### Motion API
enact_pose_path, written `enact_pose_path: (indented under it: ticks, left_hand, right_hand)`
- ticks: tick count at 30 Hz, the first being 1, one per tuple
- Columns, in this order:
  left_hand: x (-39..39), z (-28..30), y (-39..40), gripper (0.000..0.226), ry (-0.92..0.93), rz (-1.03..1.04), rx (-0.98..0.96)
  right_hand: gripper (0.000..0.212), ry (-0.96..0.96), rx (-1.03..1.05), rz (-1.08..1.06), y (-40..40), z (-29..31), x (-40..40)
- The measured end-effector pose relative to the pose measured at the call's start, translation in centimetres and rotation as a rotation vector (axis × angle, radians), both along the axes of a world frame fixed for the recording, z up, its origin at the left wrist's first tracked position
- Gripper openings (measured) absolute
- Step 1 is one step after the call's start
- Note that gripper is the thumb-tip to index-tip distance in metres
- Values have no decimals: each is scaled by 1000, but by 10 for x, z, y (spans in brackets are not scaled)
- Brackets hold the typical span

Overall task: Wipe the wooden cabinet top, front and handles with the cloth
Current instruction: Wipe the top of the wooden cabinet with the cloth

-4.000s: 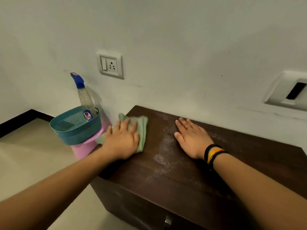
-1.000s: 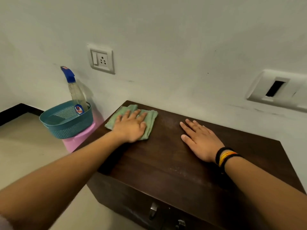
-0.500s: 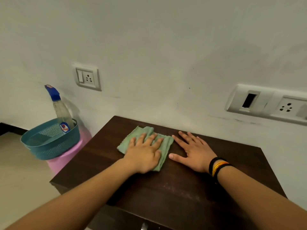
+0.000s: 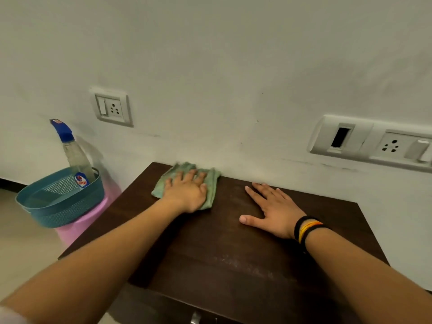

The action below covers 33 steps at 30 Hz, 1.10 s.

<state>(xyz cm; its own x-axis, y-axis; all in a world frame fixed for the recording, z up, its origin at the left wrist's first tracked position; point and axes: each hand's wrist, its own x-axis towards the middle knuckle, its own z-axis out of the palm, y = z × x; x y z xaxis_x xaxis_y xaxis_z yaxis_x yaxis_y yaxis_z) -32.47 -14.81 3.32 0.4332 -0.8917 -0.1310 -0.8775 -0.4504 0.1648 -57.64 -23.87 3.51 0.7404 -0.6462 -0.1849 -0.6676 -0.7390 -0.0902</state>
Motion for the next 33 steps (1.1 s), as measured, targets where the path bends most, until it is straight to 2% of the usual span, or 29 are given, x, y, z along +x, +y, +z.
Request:
enact_pose_path:
  ticks: [2, 5, 6, 8, 10, 11, 13, 16, 18, 21, 23, 25, 26, 28, 30, 31, 33]
  left_hand:
    - [-26, -6, 30, 59, -29, 9, -4]
    - [-80, -7, 22, 58, -19, -287, -18]
    - [-75, -4, 6, 57, -9, -310, -17]
    - [-41, 4, -12, 57, 25, -167, -19]
    - [-20, -1, 7, 58, -21, -34, -25]
    - [-25, -6, 26, 58, -53, -30, -34]
    - [-61, -10, 54, 58, -72, -145, -58]
    - [-76, -3, 32, 57, -43, -343, -45]
    - [-45, 7, 15, 56, -24, -270, -22]
    - [-29, -1, 62, 57, -62, -125, 6]
    - [-78, -6, 104, 58, -109, -268, -19]
    - [-109, -5, 100, 56, -102, -431, -42]
    - [-105, -2, 86, 55, -88, -435, -31]
    - [-72, 4, 66, 55, -40, -301, 7]
    - [-49, 0, 84, 58, -71, -170, 24]
    - [-59, -4, 105, 62, -90, -183, 30]
    - [-112, -6, 138, 67, -94, -383, 11]
  right_hand:
    - [113, -3, -14, 0, -2, -1, 1]
    - [112, -13, -40, 6, -5, -7, 3]
    - [112, -8, -46, 18, -6, -7, 3]
    - [109, 0, -44, 27, -7, -3, 0]
    - [101, -13, -48, 16, -7, 0, -1]
    - [98, -20, -58, 12, -6, -1, -1]
    - [93, -21, -70, 7, -5, -4, 2]
    - [91, -37, -72, 14, -6, -4, 6]
    - [92, -56, -61, 13, -4, -3, 4]
    - [94, -70, -31, 2, 9, -7, -3]
    - [88, -82, -45, -14, 10, -8, -4]
    - [79, -90, -48, -35, 4, -4, -3]
    - [76, -90, -34, -30, 4, -2, -3]
    - [74, -105, -8, -16, 10, -4, -7]
    - [73, -122, -1, -28, 16, -7, -14]
    - [73, -121, -10, -36, 17, -8, -15]
    - [81, -112, -44, -43, 16, -8, -17]
